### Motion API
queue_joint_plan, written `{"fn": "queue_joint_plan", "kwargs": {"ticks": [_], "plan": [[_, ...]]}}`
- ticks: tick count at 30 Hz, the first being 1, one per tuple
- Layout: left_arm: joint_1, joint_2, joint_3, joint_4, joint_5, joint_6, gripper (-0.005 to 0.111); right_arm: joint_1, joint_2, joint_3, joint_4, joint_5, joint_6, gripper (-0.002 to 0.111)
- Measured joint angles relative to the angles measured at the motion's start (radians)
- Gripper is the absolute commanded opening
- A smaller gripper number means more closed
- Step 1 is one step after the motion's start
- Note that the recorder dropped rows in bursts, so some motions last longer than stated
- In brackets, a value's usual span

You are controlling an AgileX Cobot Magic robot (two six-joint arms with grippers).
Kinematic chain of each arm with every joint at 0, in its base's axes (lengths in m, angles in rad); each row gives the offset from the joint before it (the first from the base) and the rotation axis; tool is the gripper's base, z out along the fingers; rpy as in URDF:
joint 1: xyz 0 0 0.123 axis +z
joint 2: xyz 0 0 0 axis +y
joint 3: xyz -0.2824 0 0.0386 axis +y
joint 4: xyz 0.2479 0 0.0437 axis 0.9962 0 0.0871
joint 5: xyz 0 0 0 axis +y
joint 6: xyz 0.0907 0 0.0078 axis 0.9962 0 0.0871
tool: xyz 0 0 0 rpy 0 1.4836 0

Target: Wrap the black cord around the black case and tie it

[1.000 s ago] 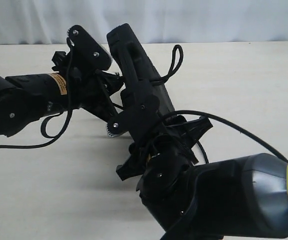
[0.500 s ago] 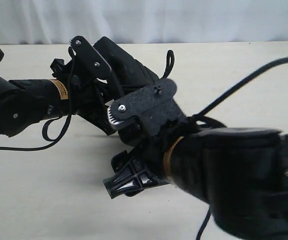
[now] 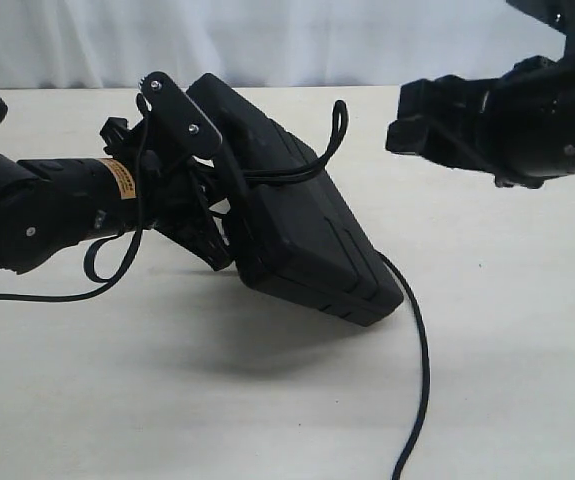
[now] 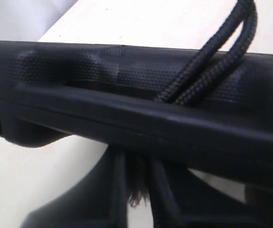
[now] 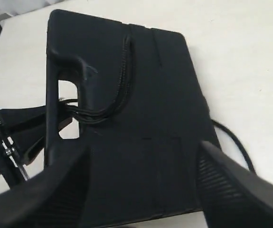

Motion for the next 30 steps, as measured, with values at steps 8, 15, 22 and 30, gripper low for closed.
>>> {"fn": "queue_joint_plan", "kwargs": {"ticks": [8,15,22,30], "plan": [[0.000,0.000,0.000,0.000,0.000,0.000,0.000,-0.155,0.340,-0.222,0.725,0.204,-0.643,0.058],[0.000,0.000,0.000,0.000,0.003,0.000,0.000,-0.153,0.457,-0.252,0.696,0.131,-0.612,0.023],[0.000,0.000,0.000,0.000,0.005,0.000,0.000,-0.153,0.468,-0.252,0.786,0.141,-0.614,0.004],[0.000,-0.026,0.000,0.000,0.082,0.000,0.030,-0.153,0.468,-0.252,0.947,0.188,-0.698,0.004]]}}
